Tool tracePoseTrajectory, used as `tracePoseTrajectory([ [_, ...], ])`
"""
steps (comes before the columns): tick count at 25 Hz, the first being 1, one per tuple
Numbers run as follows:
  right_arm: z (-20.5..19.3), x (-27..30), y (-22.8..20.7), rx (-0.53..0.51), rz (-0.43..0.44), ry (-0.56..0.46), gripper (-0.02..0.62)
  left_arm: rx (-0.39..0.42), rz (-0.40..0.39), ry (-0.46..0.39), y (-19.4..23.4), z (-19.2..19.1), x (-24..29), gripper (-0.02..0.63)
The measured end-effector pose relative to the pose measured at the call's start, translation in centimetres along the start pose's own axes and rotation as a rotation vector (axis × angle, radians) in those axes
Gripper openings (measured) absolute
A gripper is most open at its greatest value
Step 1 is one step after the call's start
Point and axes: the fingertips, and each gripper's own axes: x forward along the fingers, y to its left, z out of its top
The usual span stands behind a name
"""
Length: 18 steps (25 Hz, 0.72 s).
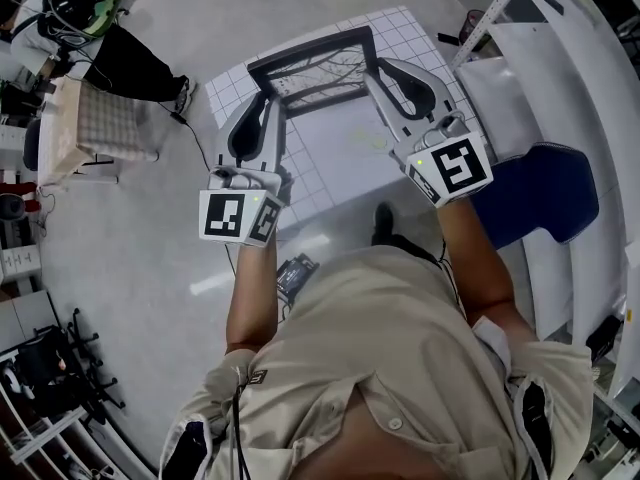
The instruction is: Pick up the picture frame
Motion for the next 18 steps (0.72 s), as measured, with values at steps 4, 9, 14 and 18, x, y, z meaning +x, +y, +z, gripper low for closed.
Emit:
tracePoseTrajectory([
  [4,-0.01,-0.07,-0.09,0.001,-0.001,0.003,0.077,0.006,0.0,0.004,-0.13,0.07,0.02,0.066],
  [9,0.21,-0.06,-0.1,-0.004,0.002,0.004,0.077,0.017,0.005,0.008,-0.2,0.21,-0.08,0.066],
  [14,0.46,-0.12,-0.33,-0.016,0.005,0.003,0.077,0.017,0.006,0.007,-0.46,0.27,0.1,0.066],
  [18,0.49,-0.07,-0.38,-0.012,0.007,0.007,0.077,0.018,0.009,0.007,-0.48,0.24,0.13,0.066],
])
